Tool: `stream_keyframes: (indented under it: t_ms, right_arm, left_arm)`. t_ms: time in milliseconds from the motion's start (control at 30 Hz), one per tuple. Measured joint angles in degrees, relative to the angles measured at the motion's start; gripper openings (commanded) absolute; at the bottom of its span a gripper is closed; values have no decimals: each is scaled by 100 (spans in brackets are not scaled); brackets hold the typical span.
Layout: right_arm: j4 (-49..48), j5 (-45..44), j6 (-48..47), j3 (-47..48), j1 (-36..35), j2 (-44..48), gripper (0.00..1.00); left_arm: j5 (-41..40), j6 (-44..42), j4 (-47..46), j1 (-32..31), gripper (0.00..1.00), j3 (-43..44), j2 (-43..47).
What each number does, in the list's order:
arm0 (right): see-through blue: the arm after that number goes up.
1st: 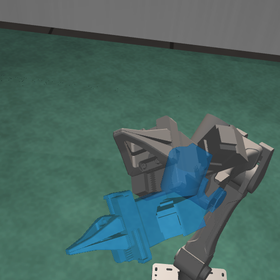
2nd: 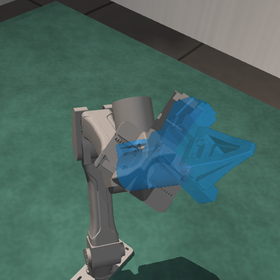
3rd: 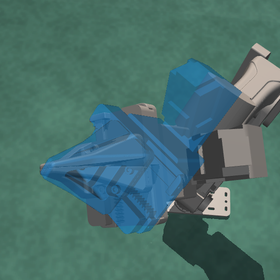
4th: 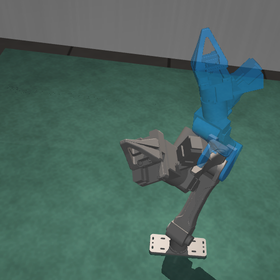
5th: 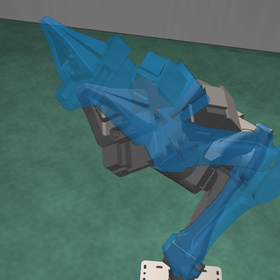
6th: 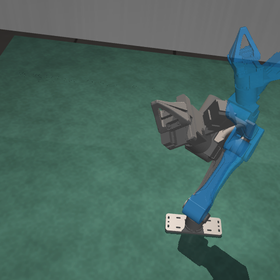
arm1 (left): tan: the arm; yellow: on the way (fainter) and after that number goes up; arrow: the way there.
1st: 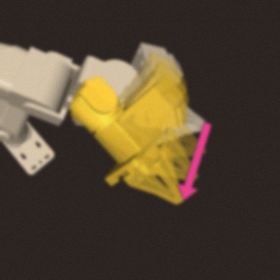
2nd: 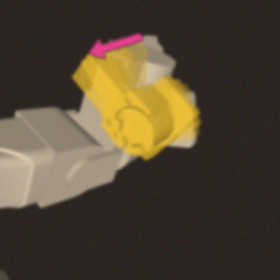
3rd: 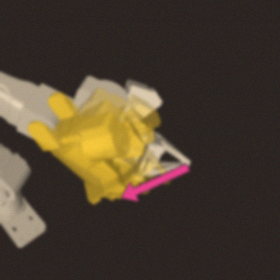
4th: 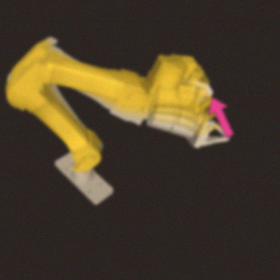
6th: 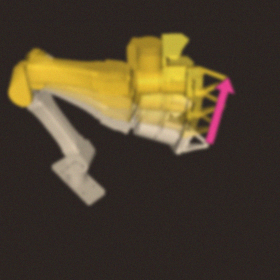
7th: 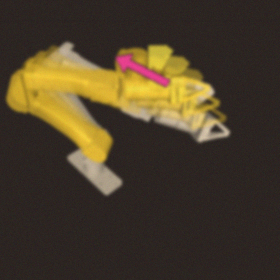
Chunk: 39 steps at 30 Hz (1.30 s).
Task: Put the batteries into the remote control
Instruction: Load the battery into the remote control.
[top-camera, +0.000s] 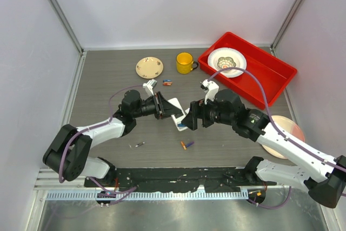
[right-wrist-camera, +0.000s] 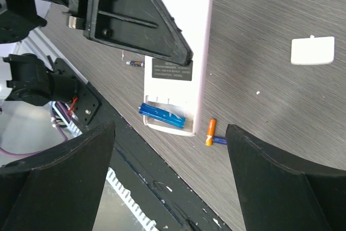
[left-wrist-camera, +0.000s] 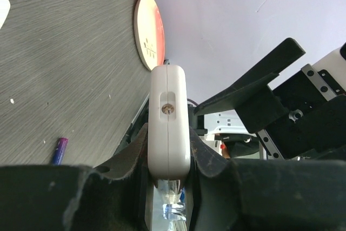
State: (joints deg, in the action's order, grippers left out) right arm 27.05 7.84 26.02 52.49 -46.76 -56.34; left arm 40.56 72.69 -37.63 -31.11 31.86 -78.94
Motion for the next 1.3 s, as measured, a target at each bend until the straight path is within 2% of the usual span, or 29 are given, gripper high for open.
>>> stream_keyframes:
  t_ms: [400, 1300]
  right_arm:
    - [-332, 328, 243, -195, 0, -330, 89]
    - [-560, 319, 413, -293, 0, -730, 89]
  left_arm:
    - [-2, -109, 153, 0, 0, 4, 70]
    - [-4, -118, 190, 0, 0, 9, 184]
